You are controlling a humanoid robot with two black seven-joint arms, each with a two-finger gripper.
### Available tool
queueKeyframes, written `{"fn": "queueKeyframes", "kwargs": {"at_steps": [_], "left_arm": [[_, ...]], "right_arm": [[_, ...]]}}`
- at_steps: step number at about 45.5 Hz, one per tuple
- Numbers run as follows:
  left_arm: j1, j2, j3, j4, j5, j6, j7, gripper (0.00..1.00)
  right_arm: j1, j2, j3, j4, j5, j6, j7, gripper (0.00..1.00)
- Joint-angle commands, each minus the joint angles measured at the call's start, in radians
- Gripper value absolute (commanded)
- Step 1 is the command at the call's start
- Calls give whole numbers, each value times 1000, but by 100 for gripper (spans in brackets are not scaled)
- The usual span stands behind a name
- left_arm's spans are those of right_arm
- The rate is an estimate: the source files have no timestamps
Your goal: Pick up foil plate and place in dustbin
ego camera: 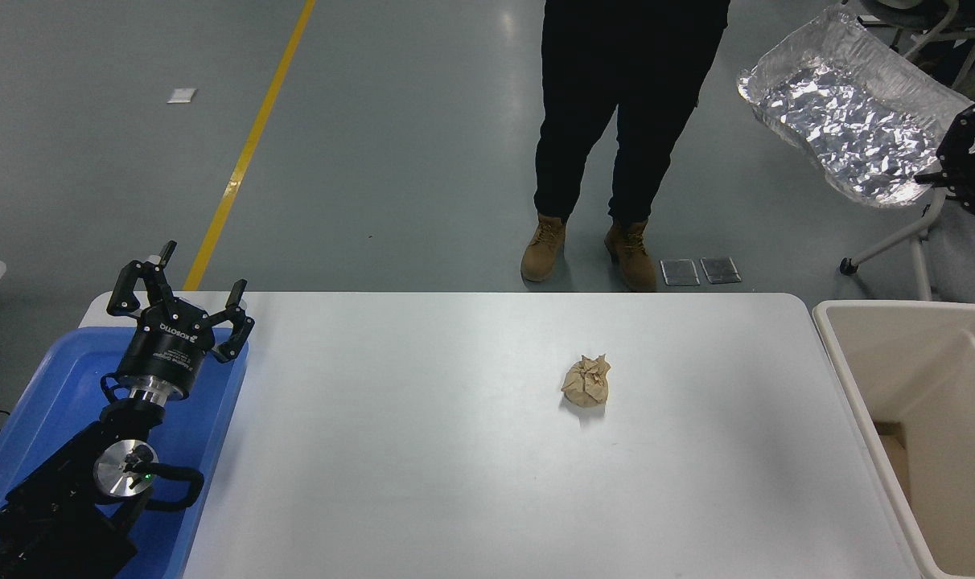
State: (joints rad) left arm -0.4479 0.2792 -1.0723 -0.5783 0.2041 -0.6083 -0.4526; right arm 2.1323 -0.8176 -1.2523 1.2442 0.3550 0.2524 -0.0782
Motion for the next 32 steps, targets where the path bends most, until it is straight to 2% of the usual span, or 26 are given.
{"fn": "queueKeyframes", "kwargs": {"at_steps": [1,10,17,32], "left_arm": [[0,0,0,0,0,-1,0,98],[0,0,0,0,0,1,0,98],[0,0,0,0,0,1,0,98],[0,0,0,0,0,1,0,98]], "right_arm": [[-123,3,14,-118,15,-48,0,0],[-380,8,45,-382,24,-102,0,0],[-658,9,197,-574,39,-123,-2,0],[-992,43,366,-735,45,-248,-2,0]]}}
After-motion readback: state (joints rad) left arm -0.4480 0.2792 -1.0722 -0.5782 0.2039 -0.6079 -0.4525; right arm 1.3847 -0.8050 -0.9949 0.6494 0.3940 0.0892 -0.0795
